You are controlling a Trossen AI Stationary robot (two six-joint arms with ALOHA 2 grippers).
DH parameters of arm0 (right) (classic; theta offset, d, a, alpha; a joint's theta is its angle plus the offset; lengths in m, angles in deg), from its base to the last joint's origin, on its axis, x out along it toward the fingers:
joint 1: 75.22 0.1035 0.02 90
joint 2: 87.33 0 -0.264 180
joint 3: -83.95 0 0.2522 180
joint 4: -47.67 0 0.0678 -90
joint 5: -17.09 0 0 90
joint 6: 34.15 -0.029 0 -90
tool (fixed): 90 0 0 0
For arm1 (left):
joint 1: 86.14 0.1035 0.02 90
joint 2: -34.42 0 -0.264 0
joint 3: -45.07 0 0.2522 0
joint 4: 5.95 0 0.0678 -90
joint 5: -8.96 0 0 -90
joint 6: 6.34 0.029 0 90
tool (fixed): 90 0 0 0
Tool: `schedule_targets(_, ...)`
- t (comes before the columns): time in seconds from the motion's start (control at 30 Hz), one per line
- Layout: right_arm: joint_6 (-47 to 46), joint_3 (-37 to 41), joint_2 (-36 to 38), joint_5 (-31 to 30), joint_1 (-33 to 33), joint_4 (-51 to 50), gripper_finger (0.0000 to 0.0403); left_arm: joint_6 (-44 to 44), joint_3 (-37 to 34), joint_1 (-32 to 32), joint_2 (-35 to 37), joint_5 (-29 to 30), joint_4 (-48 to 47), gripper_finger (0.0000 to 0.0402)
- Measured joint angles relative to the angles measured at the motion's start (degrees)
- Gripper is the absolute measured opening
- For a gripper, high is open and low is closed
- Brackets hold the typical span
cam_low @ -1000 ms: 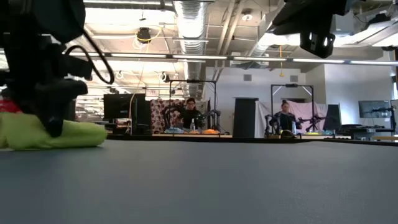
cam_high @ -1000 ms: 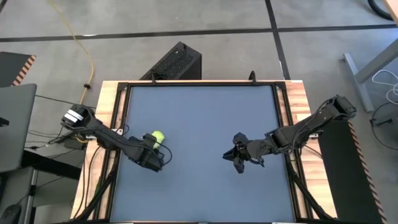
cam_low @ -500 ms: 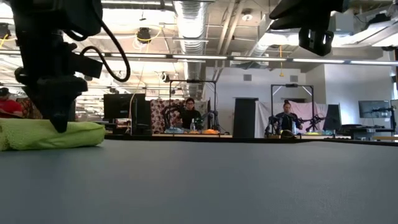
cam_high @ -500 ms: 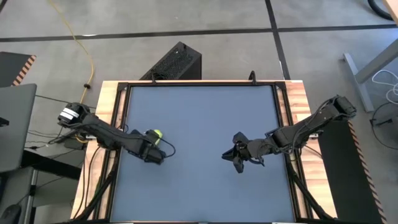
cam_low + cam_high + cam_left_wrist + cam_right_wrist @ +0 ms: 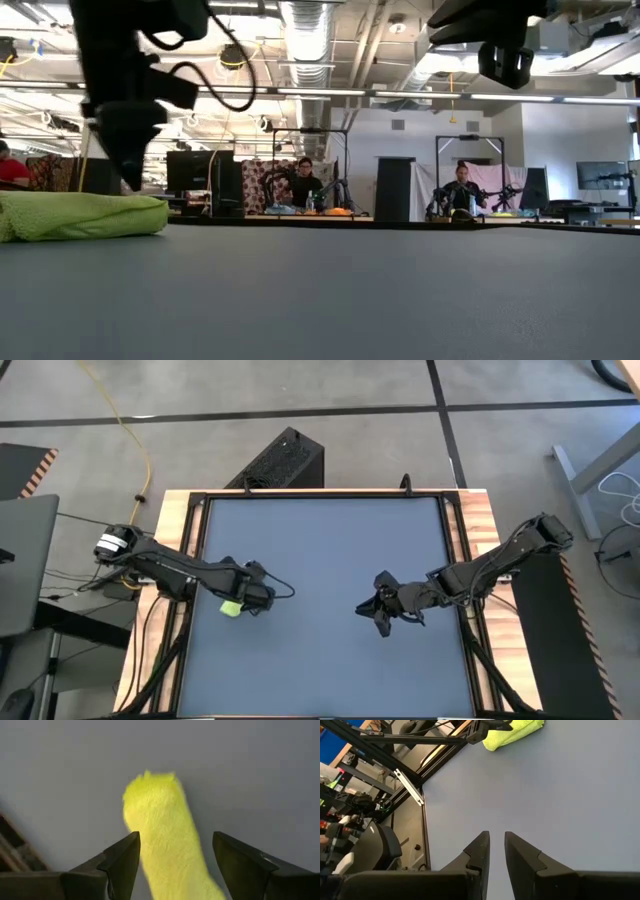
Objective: Roll towel
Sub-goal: Roll the green towel
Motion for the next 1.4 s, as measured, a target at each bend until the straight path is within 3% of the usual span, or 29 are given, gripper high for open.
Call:
schedule_targets(0.17,-0.9,0.0,-0.1,-0.1,0.0,0.1,0.0087,6.1,-0.3,3.4,0.0,-2.1,6.4,0.0234)
schedule_targets(0.27,-1.5,0.0,-0.2,-0.2,0.0,0.1,0.0087,6.3,-0.3,4.8,0.0,-0.8,6.5,0.0206)
schedule_targets(0.57,-3.2,0.0,-0.2,-1.4,0.0,0.2,0.0087,7.2,-2.0,6.6,0.0,0.3,6.4,0.0015)
schedule_targets(1.0,-3.6,0.0,-0.2,-1.4,0.1,0.4,0.0087,4.5,-8.5,10.5,1.5,0.9,6.5,0.0000)
schedule_targets(1.27,-3.6,0.0,-0.2,-1.4,0.1,0.4,0.0087,-0.5,-6.9,11.8,12.2,5.6,6.3,0.0020)
schedule_targets(1.4,-3.6,0.0,-0.2,-1.4,0.1,0.4,0.0087,0.7,-6.9,12.8,17.5,1.0,9.1,0.0033)
